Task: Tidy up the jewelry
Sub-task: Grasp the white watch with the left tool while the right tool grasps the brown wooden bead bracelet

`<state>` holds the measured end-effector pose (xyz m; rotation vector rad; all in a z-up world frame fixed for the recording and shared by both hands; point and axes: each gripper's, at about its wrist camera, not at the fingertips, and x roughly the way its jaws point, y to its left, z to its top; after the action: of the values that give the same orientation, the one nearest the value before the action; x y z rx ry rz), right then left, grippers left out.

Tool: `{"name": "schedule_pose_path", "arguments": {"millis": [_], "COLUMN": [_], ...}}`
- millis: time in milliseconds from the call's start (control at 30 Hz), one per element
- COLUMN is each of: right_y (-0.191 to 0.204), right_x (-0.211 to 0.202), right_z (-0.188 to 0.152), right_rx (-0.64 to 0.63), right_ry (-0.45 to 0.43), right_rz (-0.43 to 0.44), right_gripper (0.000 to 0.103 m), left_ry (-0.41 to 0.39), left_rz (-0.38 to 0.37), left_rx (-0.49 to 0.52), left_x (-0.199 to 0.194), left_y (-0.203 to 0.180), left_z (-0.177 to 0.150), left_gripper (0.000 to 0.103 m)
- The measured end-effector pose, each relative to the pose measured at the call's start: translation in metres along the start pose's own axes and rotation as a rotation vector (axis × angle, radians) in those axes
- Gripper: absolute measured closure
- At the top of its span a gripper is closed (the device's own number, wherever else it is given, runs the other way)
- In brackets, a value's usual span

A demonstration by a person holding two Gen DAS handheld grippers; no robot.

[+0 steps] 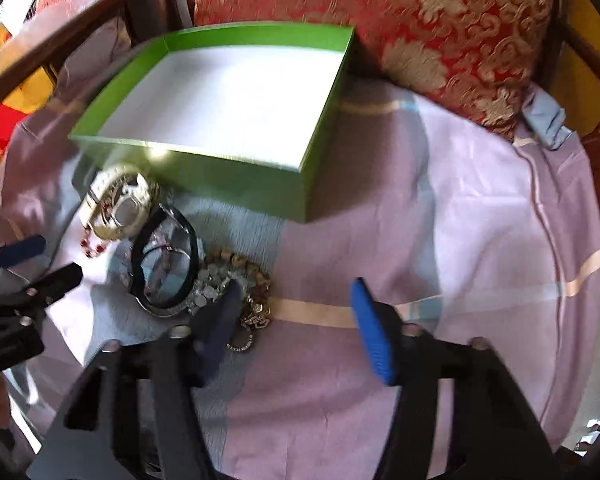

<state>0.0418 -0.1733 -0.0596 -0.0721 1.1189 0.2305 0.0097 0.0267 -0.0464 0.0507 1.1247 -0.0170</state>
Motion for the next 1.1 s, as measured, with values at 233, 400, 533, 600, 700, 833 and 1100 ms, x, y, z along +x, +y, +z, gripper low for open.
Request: {"name": "schedule_pose_path", "arguments": {"millis": [233,400,533,600,700,833,1100], "right_y": [0.020,0.017,0.012,0.007,-0.005,-0.025,-0.036], "right_x": [0.029,0.029,0.018,0.013,0.001,-0.016,-0.031], "right_z": [-0.006,-0.008,-0.008,-0.007,-0.002,-0.001,0.004], "right_rx": [-0.063,-0.065,-0.049,-0.036,-0.002,0.038,0.065], "right_ry": [0.055,0.049,0.016,-0.001,-0.047,-0.103,-0.165], "right_rz": [0.074,0.151,0.164,0.156,0.166,0.170,0.210], "right_gripper": [0.056,0.087,0.092,0.092,0.092,0.092,0.092], "left_ry": [-0.027,-0.042,-0.023,0.003,0.048,0.024,-0.054], "left_rz": [-0.035,-0.039,-0.031,-0.030,-0.037,-0.025,-0.014], "left_rx": [-0.013,-0.024,-0.024,-0.022,-0.039,-0.049,-0.033], "left_x": [0.001,0.005,0.018,0.025,0.038,0.034,0.005], "left_y": [0.002,0.003,-0.001,-0.001,0.002,0.007,0.013], "left_z": [0.010,0.022,0.028,0.031,0.031,0.029,0.031], "left_gripper": [0.023,0.017,0.033,0.067,0.084,0.088,0.088]}}
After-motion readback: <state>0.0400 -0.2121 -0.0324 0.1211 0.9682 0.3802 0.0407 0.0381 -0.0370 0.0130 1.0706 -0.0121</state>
